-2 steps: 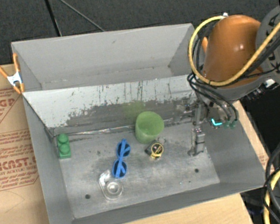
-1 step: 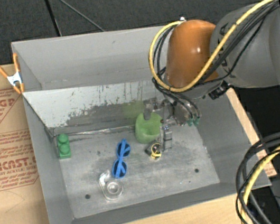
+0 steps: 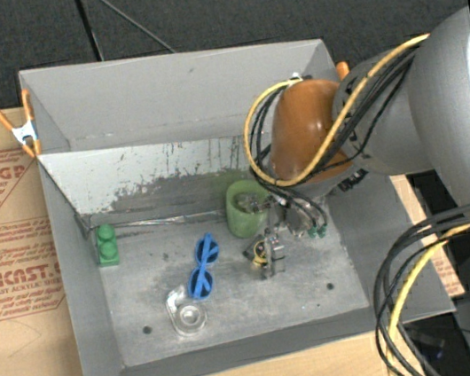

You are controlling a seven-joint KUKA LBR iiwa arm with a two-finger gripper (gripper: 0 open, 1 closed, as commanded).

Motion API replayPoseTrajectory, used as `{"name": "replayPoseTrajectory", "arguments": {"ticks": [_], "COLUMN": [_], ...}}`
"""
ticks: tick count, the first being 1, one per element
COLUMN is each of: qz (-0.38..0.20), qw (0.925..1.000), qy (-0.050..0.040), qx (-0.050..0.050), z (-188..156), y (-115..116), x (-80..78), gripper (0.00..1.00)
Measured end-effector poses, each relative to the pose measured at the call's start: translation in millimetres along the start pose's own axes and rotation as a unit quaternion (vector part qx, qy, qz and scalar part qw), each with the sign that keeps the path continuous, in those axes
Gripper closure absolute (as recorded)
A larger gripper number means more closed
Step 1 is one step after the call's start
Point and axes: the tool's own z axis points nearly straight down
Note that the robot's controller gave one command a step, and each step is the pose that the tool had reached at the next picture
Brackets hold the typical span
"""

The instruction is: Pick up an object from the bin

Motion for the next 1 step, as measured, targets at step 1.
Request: {"name": "replayPoseTrajectory", "arguments": {"ticks": [1], "qz": [0.0], "qw": [1.0], "qy": [-0.0015], "qx": [0.0], "z": [-4.9], "y": [0.5], "x": [-1.5], "gripper": [1.0]}}
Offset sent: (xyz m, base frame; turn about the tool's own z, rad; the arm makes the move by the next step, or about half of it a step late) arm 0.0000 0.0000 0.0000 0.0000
